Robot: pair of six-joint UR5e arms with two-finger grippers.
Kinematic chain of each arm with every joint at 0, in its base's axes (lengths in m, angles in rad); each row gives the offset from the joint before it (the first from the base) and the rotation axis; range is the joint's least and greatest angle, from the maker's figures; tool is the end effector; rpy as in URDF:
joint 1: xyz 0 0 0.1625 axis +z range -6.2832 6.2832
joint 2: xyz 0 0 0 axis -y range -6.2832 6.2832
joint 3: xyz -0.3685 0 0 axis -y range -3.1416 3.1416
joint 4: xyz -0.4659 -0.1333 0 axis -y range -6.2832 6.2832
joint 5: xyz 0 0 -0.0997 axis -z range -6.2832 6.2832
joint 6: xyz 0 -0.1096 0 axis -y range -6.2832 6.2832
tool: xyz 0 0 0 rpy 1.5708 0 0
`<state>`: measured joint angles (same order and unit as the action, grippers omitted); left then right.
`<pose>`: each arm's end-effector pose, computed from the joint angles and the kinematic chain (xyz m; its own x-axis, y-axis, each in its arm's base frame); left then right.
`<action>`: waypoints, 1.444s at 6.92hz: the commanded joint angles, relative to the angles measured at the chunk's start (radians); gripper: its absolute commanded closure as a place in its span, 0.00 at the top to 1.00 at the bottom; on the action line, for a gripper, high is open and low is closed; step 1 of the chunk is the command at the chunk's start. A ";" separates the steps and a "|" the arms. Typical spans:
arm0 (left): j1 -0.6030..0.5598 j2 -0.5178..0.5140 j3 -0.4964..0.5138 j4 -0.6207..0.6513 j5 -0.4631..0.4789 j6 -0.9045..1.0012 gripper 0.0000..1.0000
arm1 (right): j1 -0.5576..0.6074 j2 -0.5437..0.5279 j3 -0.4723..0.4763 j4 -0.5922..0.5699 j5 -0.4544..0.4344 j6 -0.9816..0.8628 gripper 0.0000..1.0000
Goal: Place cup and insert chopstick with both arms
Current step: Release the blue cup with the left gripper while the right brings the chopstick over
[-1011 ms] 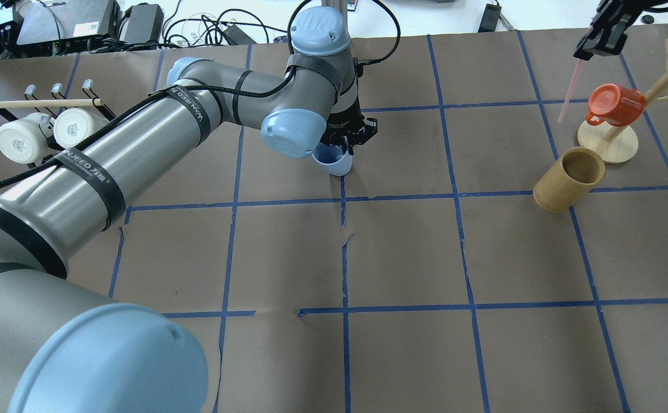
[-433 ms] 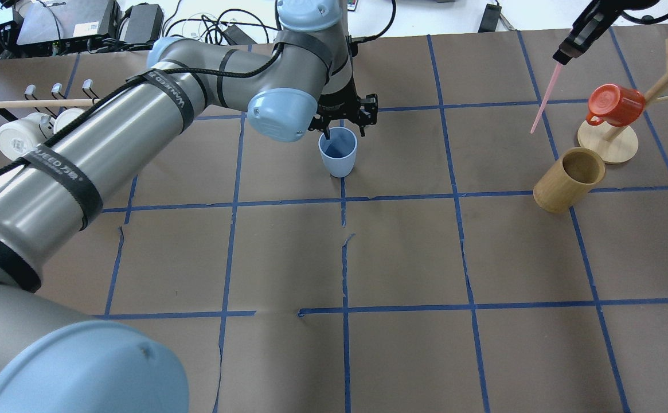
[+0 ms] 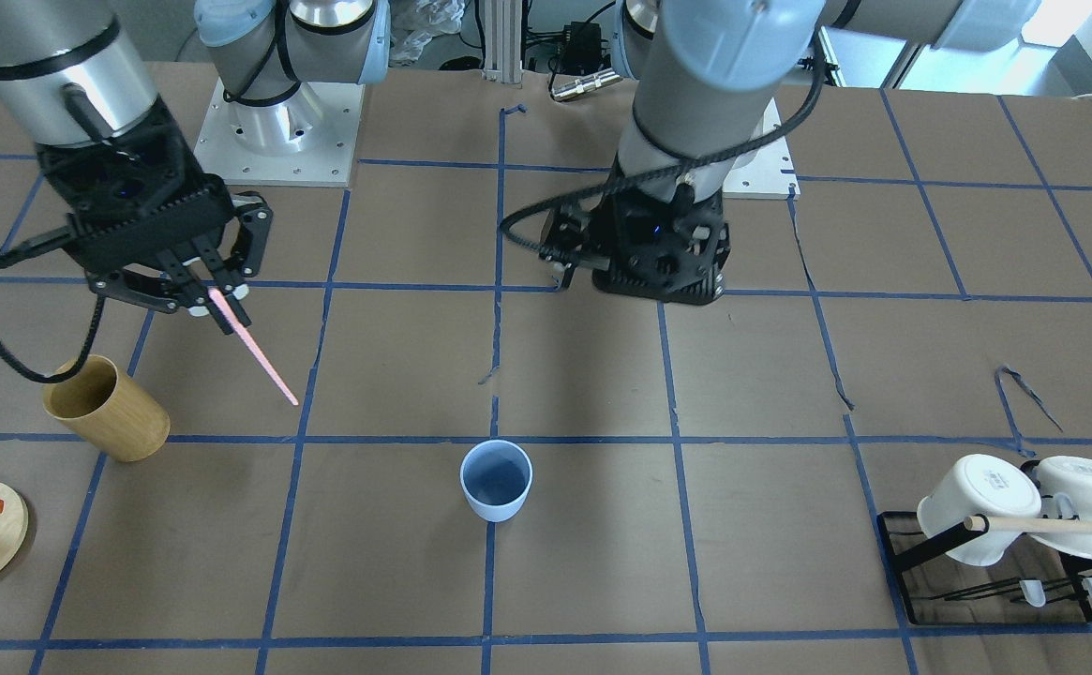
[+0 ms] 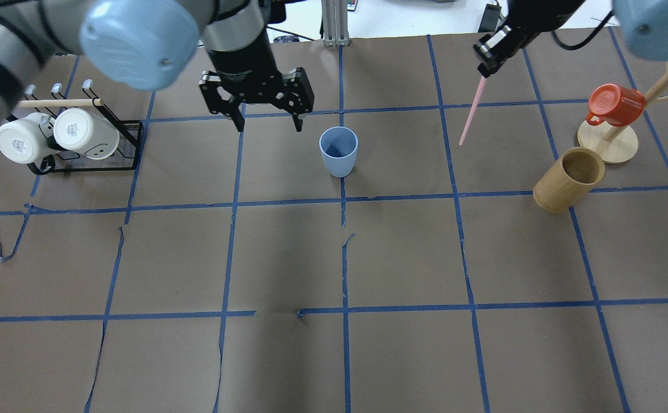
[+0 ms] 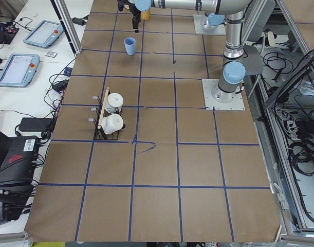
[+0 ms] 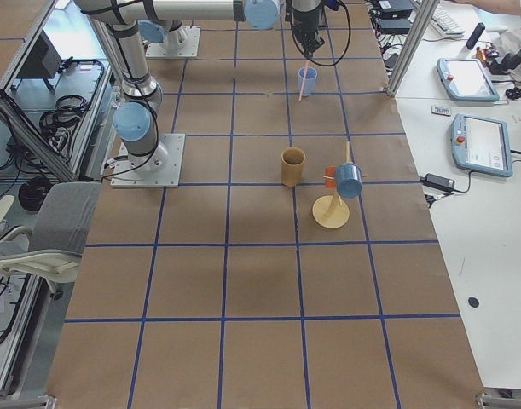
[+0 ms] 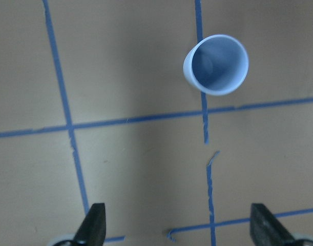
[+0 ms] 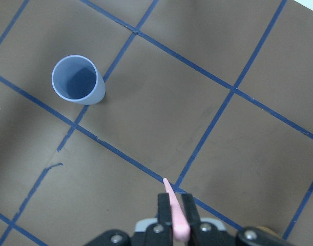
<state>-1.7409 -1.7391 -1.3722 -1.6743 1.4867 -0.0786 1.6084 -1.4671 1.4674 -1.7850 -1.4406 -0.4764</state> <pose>-0.2452 -0.5858 0.4237 -0.9933 0.0850 0.0778 0.0911 0.9927 0.0795 0.1709 -0.6186 0.4438 -0.8627 -0.5054 -0.0154 -0.4866 0.8381 -0.2468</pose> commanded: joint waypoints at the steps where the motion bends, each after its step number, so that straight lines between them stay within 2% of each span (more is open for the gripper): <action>1: 0.128 0.107 -0.027 -0.110 0.003 0.026 1.00 | 0.163 0.031 0.004 -0.086 -0.008 0.288 0.00; 3: 0.132 0.173 -0.118 -0.104 0.013 0.025 1.00 | 0.234 0.071 0.004 -0.196 -0.023 0.433 0.00; 4: 0.133 0.196 -0.140 -0.104 0.036 0.025 1.00 | 0.237 0.086 0.002 -0.202 -0.021 0.476 0.00; 7: 0.135 0.201 -0.143 -0.102 0.037 0.025 1.00 | 0.239 0.157 -0.002 -0.330 -0.021 0.493 0.00; 10: 0.139 0.201 -0.143 -0.101 0.035 0.026 1.00 | 0.275 0.203 0.010 -0.323 -0.027 0.492 0.00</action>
<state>-1.6036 -1.5386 -1.5155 -1.7751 1.5232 -0.0527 1.8598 -1.2881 1.4720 -2.1080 -1.4614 0.0130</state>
